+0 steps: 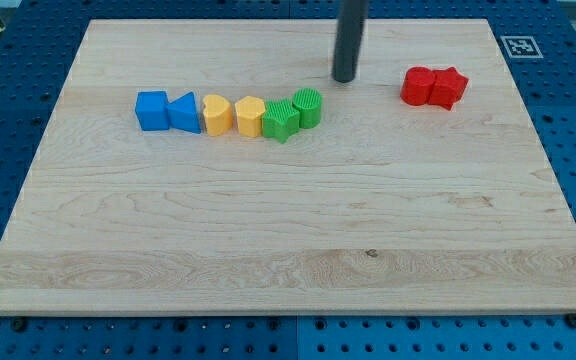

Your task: Move the green star towards the bottom center of the board

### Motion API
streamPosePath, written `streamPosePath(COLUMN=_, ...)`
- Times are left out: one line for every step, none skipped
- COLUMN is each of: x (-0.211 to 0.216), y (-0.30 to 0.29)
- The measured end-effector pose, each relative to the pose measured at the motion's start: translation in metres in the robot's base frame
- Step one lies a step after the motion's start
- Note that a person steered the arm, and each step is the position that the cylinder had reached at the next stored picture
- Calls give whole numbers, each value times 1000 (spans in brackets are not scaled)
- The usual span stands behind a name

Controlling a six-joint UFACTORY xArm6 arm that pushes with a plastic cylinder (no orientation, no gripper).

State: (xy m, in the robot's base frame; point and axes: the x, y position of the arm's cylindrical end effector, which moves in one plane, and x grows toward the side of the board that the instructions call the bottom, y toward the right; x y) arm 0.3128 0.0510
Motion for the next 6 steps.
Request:
streamPosePath(x=16, y=-45)
streamPosePath(x=56, y=-72)
streamPosePath(x=119, y=-84)
streamPosePath(x=174, y=-84)
streamPosePath(x=207, y=-85)
streamPosePath(x=180, y=-97)
